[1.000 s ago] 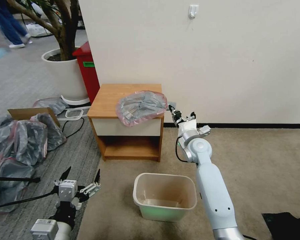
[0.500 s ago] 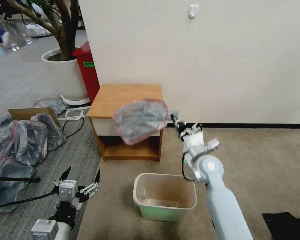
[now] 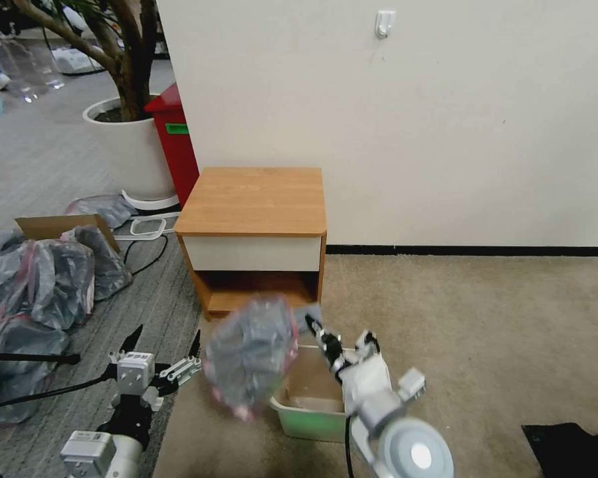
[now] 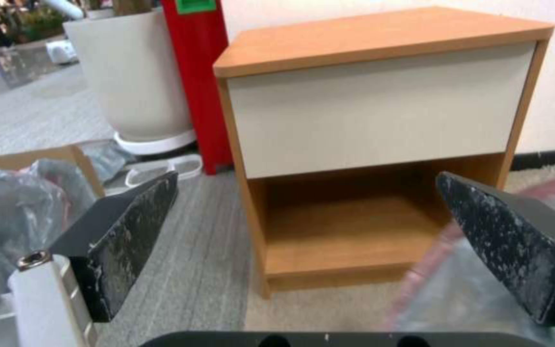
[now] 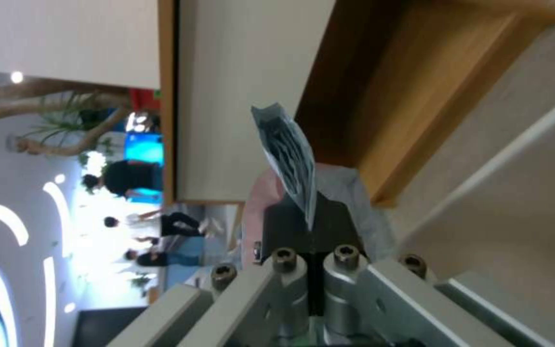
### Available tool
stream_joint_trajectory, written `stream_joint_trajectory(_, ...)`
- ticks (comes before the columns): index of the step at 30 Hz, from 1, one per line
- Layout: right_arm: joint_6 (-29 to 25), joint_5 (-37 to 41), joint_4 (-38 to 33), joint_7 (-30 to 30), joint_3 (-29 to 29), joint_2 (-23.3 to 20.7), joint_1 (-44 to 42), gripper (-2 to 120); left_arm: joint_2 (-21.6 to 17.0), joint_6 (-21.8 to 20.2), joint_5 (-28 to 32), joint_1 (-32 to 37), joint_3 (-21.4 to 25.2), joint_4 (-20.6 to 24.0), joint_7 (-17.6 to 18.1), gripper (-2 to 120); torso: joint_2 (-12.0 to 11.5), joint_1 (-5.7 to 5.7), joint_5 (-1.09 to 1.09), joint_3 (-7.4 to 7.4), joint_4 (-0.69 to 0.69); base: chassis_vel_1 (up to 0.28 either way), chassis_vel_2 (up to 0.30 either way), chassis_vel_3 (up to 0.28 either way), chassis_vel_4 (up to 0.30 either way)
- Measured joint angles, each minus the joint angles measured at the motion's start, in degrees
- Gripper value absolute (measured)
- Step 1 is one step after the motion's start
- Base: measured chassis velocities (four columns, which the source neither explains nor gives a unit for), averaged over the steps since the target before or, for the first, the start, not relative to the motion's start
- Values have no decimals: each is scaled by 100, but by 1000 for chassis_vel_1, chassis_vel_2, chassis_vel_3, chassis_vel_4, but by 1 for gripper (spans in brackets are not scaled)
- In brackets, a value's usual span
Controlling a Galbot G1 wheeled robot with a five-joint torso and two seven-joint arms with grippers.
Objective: Pick up the garbage bag from the table and place it over the trash can.
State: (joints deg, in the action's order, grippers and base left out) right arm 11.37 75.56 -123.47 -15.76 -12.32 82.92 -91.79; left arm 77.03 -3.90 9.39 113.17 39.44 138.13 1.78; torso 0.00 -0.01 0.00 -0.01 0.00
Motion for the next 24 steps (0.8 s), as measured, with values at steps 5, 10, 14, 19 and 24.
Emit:
stream_joint_trajectory(5, -1, -9, -301, -40, -352, -270, -352, 0, -5, 50, 27, -40, -6, -29, 3, 100, 0, 0, 0, 0, 0, 0, 0, 0, 0)
stream_joint_trajectory(10, 11, -1, -551, -45, -620, -424, -725, 0, -9, 75, 35, -87, -42, -89, 4, 100, 0, 0, 0, 1, 0, 0, 0, 0, 0)
stream_joint_trajectory(14, 6, 4, -618, -92, -688, -545, -929, 0, -16, 79, 46, -131, -73, -144, 4, 100, 0, 1, 0, 1, 0, 0, 0, 0, 0)
stream_joint_trajectory(19, 9, 17, -541, -81, -702, -812, -994, 0, -48, 79, 127, -154, -86, -173, 6, 100, 0, 0, 0, 1, 0, 0, 0, 0, 0)
stream_joint_trajectory(24, 36, 66, -296, 139, -781, -1129, -840, 0, -66, 79, 164, -164, -71, -193, 15, 100, 0, 0, 1, 1, 0, 0, 0, 0, 0)
